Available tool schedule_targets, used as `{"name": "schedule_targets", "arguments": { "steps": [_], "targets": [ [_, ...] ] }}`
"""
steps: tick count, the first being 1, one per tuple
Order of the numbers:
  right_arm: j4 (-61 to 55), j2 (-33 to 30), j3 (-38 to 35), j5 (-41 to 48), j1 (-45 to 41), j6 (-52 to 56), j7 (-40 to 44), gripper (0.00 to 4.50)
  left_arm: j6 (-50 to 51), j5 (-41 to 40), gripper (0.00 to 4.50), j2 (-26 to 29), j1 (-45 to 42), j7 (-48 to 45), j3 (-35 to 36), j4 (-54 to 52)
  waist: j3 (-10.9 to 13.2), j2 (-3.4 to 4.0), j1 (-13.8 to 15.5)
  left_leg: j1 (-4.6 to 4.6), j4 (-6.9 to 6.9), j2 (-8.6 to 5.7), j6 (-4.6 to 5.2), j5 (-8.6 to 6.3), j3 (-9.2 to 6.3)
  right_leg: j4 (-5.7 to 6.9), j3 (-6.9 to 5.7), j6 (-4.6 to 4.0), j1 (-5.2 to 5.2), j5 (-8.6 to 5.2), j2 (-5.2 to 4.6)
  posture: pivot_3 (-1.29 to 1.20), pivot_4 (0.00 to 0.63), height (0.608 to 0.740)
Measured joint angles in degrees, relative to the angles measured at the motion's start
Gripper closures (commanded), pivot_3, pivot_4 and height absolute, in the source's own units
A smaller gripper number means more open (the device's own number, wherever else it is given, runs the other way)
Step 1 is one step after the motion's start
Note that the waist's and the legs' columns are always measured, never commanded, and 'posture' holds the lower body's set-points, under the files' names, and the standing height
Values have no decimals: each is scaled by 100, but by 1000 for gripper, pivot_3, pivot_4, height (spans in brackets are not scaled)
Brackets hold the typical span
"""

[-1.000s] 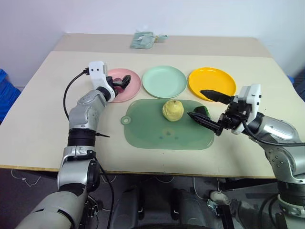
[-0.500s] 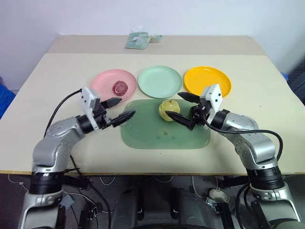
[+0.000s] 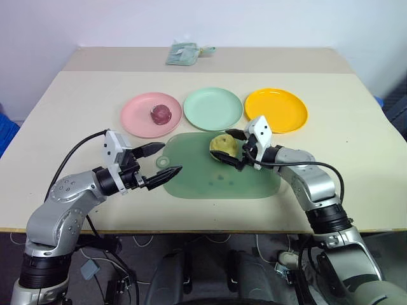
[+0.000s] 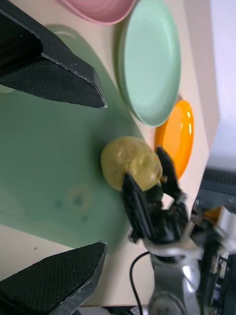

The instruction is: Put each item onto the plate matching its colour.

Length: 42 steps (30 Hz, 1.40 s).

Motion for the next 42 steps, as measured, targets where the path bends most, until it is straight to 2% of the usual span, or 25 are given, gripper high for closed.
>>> {"name": "schedule_targets", "arguments": {
  "steps": [5, 9, 10, 16, 22, 24, 29, 34, 35, 36, 42],
  "targets": [
    [137, 55, -2, -68, -41, -149, 52, 0, -15, -21, 66, 0, 38, 80, 0, -43, 0, 0, -10, 0, -1, 0, -3, 2, -1, 1, 0, 2, 0, 1, 1, 0, 150, 740],
    [212, 92, -17, -125, -119, -167, 41, 1250, -40, -19, 0, 0, 39, 108, 0, -41, 0, 0, -7, 0, 0, 0, -9, 5, 0, 0, 0, 2, 0, 1, 1, 0, 150, 740],
    [229, 101, -33, -144, -125, -179, 40, 1353, -50, -18, 0, -1, 39, 107, 0, -39, 0, 0, -5, 0, -1, 0, -12, 7, 0, 0, 0, 2, 0, 1, 1, 0, 150, 740],
    [252, 136, -288, -153, -233, -224, -69, 1352, -147, 25, 0, -72, -27, 102, -16, 127, 0, 0, -9, 0, -1, 0, -13, 7, 1, 0, 0, 2, 0, 1, 1, 0, 150, 740],
    [959, 104, -784, -40, -1196, -410, -81, 1352, -275, 61, 0, -173, -135, 125, -37, 221, 1, 2, -25, 0, -2, 0, -13, 8, 3, 1, 0, 6, -2, 3, 1, 0, 150, 740],
    [1680, 39, -932, -74, -1759, -732, -164, 1352, -283, 74, 0, -207, -140, 174, -58, 227, 2, 3, -34, -1, -2, -1, -13, 8, 5, 1, 1, 6, -3, 3, 1, 0, 150, 740],
    [4329, -462, -1217, -630, -3414, -2054, -753, 1352, -308, 137, 0, -297, -144, 307, -143, 210, 3, 4, -36, -6, -9, -6, -23, 14, 15, -8, 1, 4, -5, 2, 1, 0, 150, 740],
    [6171, -610, -1231, -1132, -3964, -2734, -1285, 1352, -314, 149, 0, -350, 42, 629, -123, -123, 2, 3, -152, -5, -15, -4, -24, 14, 15, -10, 3, 9, -5, 4, -1, 0, 150, 740],
    [6428, -599, -1227, -1202, -3958, -2754, -1358, 316, -313, 148, 0, -353, 140, 713, -106, -235, 3, 4, -162, -5, -16, -1, -24, 14, 14, -10, 4, 9, -7, 4, -1, 0, 150, 740],
    [6613, -589, -1229, -1276, -3945, -2758, -1405, 41, -313, 147, 0, -370, 224, 769, -77, -307, 7, 10, -168, -6, -16, -1, -25, 15, 14, -9, 4, 9, -10, 5, -1, 0, 150, 740],
    [6860, -373, -1298, -1431, -3907, -2773, -1476, 41, -311, 126, 0, -377, 715, 999, 62, -735, 9, 14, -227, -6, -16, 0, -27, 16, 12, -7, 4, 10, -10, 5, -1, 0, 150, 740]
  ]
}}
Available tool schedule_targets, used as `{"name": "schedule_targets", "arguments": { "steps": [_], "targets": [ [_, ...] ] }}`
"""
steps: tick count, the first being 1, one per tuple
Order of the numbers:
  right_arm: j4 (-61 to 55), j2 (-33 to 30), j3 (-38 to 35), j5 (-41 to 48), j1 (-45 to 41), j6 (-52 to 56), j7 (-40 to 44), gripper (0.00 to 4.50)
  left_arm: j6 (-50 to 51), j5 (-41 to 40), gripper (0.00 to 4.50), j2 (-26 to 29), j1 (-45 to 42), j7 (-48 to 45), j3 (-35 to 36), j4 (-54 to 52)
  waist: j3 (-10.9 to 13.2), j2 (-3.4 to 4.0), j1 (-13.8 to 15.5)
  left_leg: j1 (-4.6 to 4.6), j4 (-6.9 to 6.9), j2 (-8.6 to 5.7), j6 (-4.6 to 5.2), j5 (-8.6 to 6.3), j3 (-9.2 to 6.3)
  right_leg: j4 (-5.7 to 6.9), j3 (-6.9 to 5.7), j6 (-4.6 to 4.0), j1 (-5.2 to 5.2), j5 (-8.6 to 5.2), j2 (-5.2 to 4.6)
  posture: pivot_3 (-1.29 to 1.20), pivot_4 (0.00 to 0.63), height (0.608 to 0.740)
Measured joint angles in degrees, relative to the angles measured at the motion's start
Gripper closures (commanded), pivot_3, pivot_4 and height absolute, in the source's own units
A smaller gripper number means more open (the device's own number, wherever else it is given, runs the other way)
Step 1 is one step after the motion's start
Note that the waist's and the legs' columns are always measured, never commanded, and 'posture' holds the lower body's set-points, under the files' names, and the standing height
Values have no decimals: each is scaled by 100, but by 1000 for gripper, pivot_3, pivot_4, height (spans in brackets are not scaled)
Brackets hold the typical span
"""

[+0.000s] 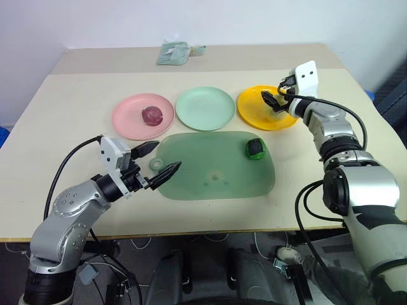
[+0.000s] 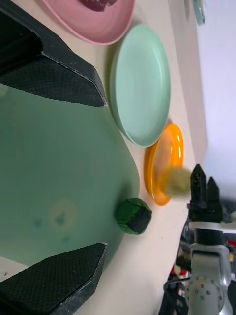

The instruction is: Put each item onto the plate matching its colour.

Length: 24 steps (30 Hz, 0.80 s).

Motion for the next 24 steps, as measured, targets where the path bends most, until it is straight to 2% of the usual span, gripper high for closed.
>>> {"name": "schedule_targets", "arguments": {
  "steps": [4, 9, 13, 19, 24],
  "targets": [
    [-8, 59, -142, 41, 18, -73, 252, 41, -61, -96, 0, 80, 320, -89, 169, -119, 0, 0, -2, 0, 0, 0, 0, 0, -1, -1, 0, 0, 0, 0, 0, 0, 150, 740],
    [-685, -77, -367, 372, 359, -79, 1443, 41, -706, -40, 0, 265, 785, -682, 374, -97, 0, 1, 1, 0, -1, 0, 1, -1, -2, -4, -1, -2, 0, -1, 0, 0, 150, 740],
    [-2428, -333, -399, 813, 1552, 514, 2334, 41, -838, -62, 0, 402, 831, -1045, 408, 120, -3, 2, 92, 1, 3, 0, 3, -3, -3, -4, -1, -3, 2, -2, -4, 0, 150, 740],
    [-5546, -563, -380, 1573, 3976, 2388, 2686, 41, -860, -95, 0, 438, 503, -1283, 312, 375, -3, 7, 129, 1, 8, -1, 30, -20, -3, 0, -1, -9, 1, -4, -11, 0, 150, 740],
    [-6597, -725, -344, 1852, 4436, 3321, 2640, 41, -834, -97, 0, 449, 182, -1386, 162, 515, -7, 11, 88, 7, 7, 2, 33, -22, -3, 3, -1, -21, 1, -10, -6, 0, 150, 740]
  ]
}}
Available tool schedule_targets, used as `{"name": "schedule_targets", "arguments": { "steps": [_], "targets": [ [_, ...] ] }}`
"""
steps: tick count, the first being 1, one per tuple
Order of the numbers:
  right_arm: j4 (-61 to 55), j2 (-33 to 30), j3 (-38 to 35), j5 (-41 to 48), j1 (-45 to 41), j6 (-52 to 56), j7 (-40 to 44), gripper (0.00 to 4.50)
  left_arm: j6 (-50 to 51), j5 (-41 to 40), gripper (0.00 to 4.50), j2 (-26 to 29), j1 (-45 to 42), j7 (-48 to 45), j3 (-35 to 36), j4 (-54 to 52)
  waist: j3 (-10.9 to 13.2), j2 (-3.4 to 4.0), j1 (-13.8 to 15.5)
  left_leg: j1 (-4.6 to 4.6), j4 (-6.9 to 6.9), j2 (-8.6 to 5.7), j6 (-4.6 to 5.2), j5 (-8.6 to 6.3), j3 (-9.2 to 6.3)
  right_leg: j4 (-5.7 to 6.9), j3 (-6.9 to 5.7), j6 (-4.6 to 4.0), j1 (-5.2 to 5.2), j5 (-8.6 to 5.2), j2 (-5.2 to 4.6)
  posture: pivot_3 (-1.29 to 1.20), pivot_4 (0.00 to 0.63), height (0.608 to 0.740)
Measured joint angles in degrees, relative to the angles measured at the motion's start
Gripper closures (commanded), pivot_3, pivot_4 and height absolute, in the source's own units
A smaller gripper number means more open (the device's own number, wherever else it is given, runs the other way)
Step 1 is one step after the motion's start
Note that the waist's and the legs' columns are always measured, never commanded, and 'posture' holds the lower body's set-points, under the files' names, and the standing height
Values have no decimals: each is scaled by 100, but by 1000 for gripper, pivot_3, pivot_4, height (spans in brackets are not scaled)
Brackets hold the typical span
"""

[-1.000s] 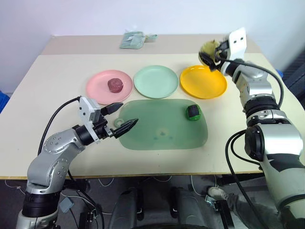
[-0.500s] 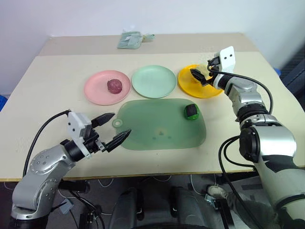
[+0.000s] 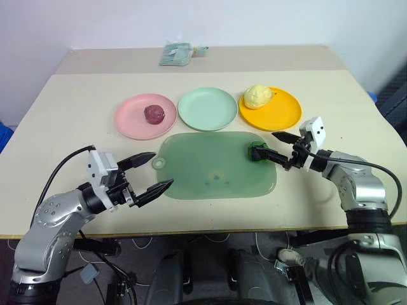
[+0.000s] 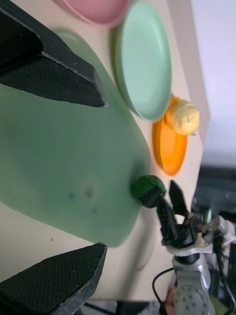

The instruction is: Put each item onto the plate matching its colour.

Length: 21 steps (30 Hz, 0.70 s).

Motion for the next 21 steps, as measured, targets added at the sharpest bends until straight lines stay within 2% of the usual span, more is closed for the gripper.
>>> {"name": "schedule_targets", "arguments": {
  "steps": [8, 11, 13, 15, 18, 21],
  "targets": [
    [27, 78, 278, 37, -46, 267, -41, 41, 38, -1, 0, 42, -106, -5, -5, 31, -1, -2, 47, -3, 2, -5, 6, -3, 1, -4, 0, 0, 3, 0, -2, 0, 150, 740],
    [245, 180, 398, 24, -140, 257, -34, 840, 39, -1, 0, 41, -47, 26, -7, 21, -1, -2, 29, -3, 2, -5, 6, -3, 0, -3, 0, 0, 2, 0, -1, 0, 150, 740],
    [352, 221, 466, 23, -197, 209, -13, 1802, 39, -1, 0, 41, 36, 71, 0, -14, -1, -2, 29, -3, 2, -5, 6, -3, 0, -3, 0, 1, 2, 0, -1, 0, 150, 740],
    [458, 236, 511, 8, -299, 167, 5, 2509, 38, -3, 0, 41, 159, 139, 16, -81, -1, -3, 29, -3, 2, -5, 6, -3, 0, -4, 0, 2, 3, 1, -1, 0, 150, 740],
    [678, 402, 533, -20, -559, 7, 3, 2509, 37, -4, 0, 41, 312, 218, 58, -128, -1, -2, 24, -3, 2, -4, 6, -3, 0, -3, 0, 1, 1, 0, 0, 0, 150, 740],
    [1270, 801, 547, -49, -1278, -404, -50, 2509, 35, -14, 0, 29, 417, 308, 102, -246, 0, -1, -2, -3, 1, -3, 5, -2, 1, -2, 0, 2, -1, 1, 1, 0, 150, 740]
  ]
}}
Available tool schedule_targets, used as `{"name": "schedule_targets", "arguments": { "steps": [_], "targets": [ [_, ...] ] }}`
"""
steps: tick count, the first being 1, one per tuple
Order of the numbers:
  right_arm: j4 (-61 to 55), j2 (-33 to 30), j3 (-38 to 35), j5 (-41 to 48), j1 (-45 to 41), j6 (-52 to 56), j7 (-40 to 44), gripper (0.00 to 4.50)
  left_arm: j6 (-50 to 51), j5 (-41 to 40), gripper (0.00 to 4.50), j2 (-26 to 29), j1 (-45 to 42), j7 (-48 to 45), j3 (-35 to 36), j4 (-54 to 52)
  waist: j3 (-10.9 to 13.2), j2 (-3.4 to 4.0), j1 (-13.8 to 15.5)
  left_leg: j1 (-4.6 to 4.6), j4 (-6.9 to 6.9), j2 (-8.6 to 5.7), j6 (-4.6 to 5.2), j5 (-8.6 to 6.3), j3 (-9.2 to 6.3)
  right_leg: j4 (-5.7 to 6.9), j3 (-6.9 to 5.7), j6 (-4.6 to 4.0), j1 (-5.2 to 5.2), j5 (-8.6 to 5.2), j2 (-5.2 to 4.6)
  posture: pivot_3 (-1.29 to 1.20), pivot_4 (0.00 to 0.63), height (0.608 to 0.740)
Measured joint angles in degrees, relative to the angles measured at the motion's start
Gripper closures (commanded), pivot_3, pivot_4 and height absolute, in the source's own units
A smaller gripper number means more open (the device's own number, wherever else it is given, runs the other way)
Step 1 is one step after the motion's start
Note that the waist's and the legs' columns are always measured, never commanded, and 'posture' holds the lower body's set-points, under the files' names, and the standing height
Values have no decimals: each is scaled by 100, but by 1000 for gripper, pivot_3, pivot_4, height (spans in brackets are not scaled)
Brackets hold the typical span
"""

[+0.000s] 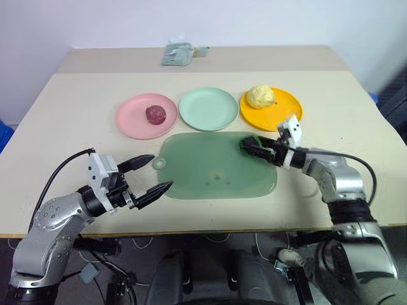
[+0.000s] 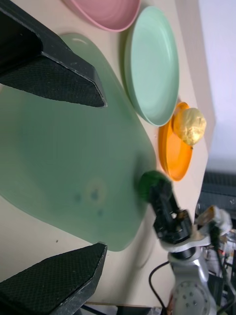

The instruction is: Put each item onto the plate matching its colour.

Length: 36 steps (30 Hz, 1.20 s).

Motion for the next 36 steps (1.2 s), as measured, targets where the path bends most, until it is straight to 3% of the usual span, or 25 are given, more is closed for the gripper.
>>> {"name": "schedule_targets", "arguments": {
  "steps": [3, 10, 16, 23, 27, 31, 36],
  "targets": [
    [795, 362, 0, -163, -842, -649, -152, 2509, -3, -4, 0, -5, 38, 84, 42, -74, 0, 0, 2, 0, -2, 2, -2, 1, -2, 3, -1, 10, 0, 5, 3, 0, 150, 740],
    [4275, 1452, -54, -897, -2915, -2473, -1454, 2509, -17, 31, 0, -205, 517, 641, 212, -586, 1, -1, -9, -5, -8, 0, -35, 19, 1, -2, 0, 10, -2, 5, 3, 0, 150, 740],
    [5190, 1671, -232, -1163, -3176, -2805, -1998, 52, 191, 278, 0, -317, 971, 1562, 365, -1189, 1, -1, 5, -7, -6, -2, -37, 20, -1, -3, 0, -1, -2, 0, -1, 0, 150, 740],
    [5286, 1564, -378, -1276, -3175, -3078, -1977, 52, 237, 665, 0, -699, 803, 2536, 455, -1343, 1, 0, -13, -6, -7, -2, -37, 20, 1, -1, 0, 10, -3, 6, 0, 0, 150, 740],
    [4806, 1172, -425, -1217, -2894, -3256, -1143, 52, -129, 1033, 0, -667, 686, 2386, 361, -1087, 1, 0, 22, -6, -7, -4, -36, 20, 2, -4, -1, 10, -1, 6, 0, 0, 150, 740],
    [3409, 776, -427, -1032, -1928, -3077, -313, 52, -126, 1208, 0, -748, 397, 2392, 26, -822, -1, -3, 24, -5, -3, -5, -34, 19, -2, -2, -1, 18, 5, 10, -1, 0, 150, 740],
    [-119, 144, -395, -702, 552, -1598, -272, 52, -206, 1345, 0, -826, -14, 2204, -366, -410, -2, -1, 70, -7, -6, -3, -34, 19, -6, 1, -5, 19, 0, 9, -5, 0, 150, 740]
  ]
}}
